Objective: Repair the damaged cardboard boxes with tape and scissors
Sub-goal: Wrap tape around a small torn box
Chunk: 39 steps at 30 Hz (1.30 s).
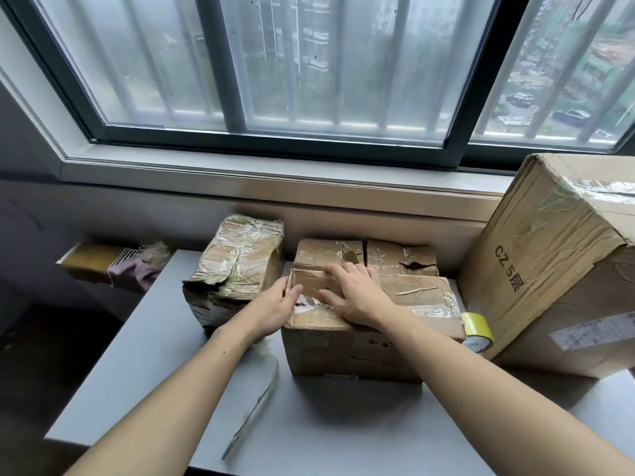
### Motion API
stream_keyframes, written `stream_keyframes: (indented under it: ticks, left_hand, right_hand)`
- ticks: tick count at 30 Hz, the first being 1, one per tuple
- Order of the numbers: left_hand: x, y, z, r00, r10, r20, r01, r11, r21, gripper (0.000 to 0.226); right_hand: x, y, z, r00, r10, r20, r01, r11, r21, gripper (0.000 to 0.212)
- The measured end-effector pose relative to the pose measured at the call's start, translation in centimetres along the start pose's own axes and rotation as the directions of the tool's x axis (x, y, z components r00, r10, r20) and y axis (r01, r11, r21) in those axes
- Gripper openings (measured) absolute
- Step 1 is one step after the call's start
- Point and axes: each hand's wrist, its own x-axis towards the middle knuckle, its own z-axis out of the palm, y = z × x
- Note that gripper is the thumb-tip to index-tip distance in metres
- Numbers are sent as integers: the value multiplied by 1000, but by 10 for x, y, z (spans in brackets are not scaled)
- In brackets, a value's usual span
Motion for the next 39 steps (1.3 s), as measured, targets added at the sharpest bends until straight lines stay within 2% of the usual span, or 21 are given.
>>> stream_keyframes:
  ticks: [3,6,8,9,10,12,13,14,16,17,18,20,22,25,28,30,32,35,37,39]
  left_hand:
    - [-6,7,0,999,0,-36,1,1000,30,61]
    - [-2,12,-3,989,87,-117,-79,995,68,57]
    - [5,14,-7,973,144,-179,-126,986,108,45]
    - [9,15,-8,963,166,-211,-139,981,138,40]
    - [13,16,-9,955,182,-236,-145,976,166,35]
    - [16,21,-12,941,224,-253,-168,960,224,31]
    - [16,24,-13,940,261,-219,-197,941,275,35]
    - [17,27,-13,945,296,-138,-232,906,353,52]
    - [15,34,-12,952,294,88,-295,798,525,111]
    - [15,37,-10,950,260,173,-312,748,586,133]
    - [14,39,-9,946,225,234,-323,714,621,144]
    - [18,40,-6,940,173,294,-331,675,660,144]
    - [21,40,-3,939,194,283,-340,640,690,134]
    - [23,36,-1,941,235,242,-337,664,668,125]
    - [22,36,-3,936,210,281,-347,677,649,139]
    - [21,36,-7,937,205,282,-339,728,596,146]
    - [21,32,-11,953,238,188,-301,813,499,131]
    - [21,22,-19,965,260,-21,-227,876,425,60]
    - [18,20,-23,967,215,-136,-148,912,383,34]
    - [13,22,-23,966,161,-201,-85,936,342,26]
  right_hand:
    - [-2,4,-1,992,-121,21,118,987,112,72]
    - [-6,10,-7,981,-184,53,177,977,119,99]
    - [-8,10,-13,980,-182,77,173,979,110,112]
    - [-10,9,-16,980,-168,107,158,983,98,111]
    - [-12,9,-18,977,-154,150,144,987,70,110]
    - [-17,16,-21,961,-116,249,126,992,-26,123]
    - [-20,21,-22,953,-94,286,123,989,-84,133]
    - [-22,28,-22,949,-71,307,117,984,-132,141]
    - [-23,39,-24,954,-37,297,94,979,-181,146]
    - [-23,41,-24,960,-35,276,92,976,-197,145]
    - [-23,41,-24,966,-44,253,100,972,-212,142]
    - [-22,37,-22,974,-63,215,113,967,-228,135]
    - [-20,35,-21,979,-60,193,104,969,-225,129]
    - [-19,40,-19,982,-66,176,101,975,-197,126]
    - [-22,44,-16,979,-91,184,117,983,-139,130]
    - [-26,41,-16,980,-97,174,109,992,-63,128]
    - [-26,34,-18,992,-90,90,86,995,54,105]
    - [-21,24,-24,994,-112,-2,112,992,53,53]
    - [-16,21,-25,988,-152,1,152,987,-54,40]
    - [-13,20,-25,988,-156,1,155,982,-108,42]
